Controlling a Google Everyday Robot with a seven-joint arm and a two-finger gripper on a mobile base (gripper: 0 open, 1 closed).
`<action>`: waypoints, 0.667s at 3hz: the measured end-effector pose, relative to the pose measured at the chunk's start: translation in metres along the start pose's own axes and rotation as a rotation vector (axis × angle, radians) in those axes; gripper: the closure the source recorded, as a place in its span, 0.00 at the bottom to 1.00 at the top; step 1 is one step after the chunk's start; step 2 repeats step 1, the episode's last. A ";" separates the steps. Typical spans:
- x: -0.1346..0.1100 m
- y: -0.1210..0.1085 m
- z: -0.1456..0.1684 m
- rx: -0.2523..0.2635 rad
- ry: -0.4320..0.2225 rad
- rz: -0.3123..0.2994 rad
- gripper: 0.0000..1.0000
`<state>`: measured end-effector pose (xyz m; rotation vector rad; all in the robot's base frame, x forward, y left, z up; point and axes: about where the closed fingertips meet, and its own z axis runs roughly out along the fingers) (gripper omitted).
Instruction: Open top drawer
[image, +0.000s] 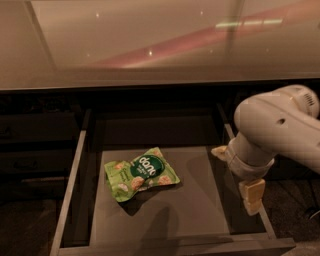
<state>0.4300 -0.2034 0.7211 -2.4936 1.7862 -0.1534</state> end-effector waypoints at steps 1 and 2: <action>0.000 -0.001 -0.006 0.010 0.005 -0.002 0.00; 0.000 -0.001 -0.006 0.010 0.005 -0.002 0.00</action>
Offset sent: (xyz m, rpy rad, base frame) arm 0.0000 0.0000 0.0000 0.0000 0.0000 0.0000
